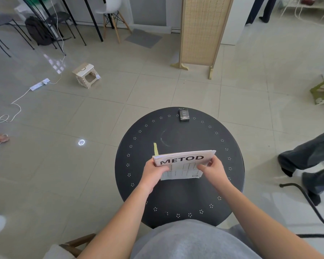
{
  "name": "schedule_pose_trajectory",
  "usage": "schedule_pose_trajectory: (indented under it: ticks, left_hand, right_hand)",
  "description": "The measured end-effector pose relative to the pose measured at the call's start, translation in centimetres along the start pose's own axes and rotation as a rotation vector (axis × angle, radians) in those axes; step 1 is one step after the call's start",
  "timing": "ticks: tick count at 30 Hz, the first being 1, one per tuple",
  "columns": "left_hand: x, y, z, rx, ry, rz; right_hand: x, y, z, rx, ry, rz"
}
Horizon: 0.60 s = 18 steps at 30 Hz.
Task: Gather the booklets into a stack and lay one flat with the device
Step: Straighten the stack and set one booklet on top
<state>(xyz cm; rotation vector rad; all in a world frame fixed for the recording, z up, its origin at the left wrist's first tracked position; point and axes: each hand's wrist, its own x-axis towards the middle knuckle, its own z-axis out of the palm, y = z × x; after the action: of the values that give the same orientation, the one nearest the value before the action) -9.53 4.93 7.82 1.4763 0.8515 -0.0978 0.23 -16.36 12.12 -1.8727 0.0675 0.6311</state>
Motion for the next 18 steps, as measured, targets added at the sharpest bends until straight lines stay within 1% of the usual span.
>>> schedule_pose_trajectory:
  ticks: [9, 11, 15, 18]
  left_hand:
    - [0.3, -0.2, 0.1, 0.022, -0.021, 0.013]
    - [0.3, -0.2, 0.2, 0.023, -0.014, 0.012]
    - [0.2, 0.0, 0.4, -0.001, 0.017, 0.006]
    - [0.2, 0.0, 0.5, -0.012, 0.018, 0.012]
  right_hand:
    - [-0.3, -0.2, 0.4, -0.062, -0.034, -0.029]
    - [-0.2, -0.3, 0.2, -0.021, -0.049, -0.040]
    - [-0.5, -0.4, -0.4, 0.136, -0.100, -0.051]
    - [-0.4, -0.5, -0.8, 0.192, -0.119, -0.038]
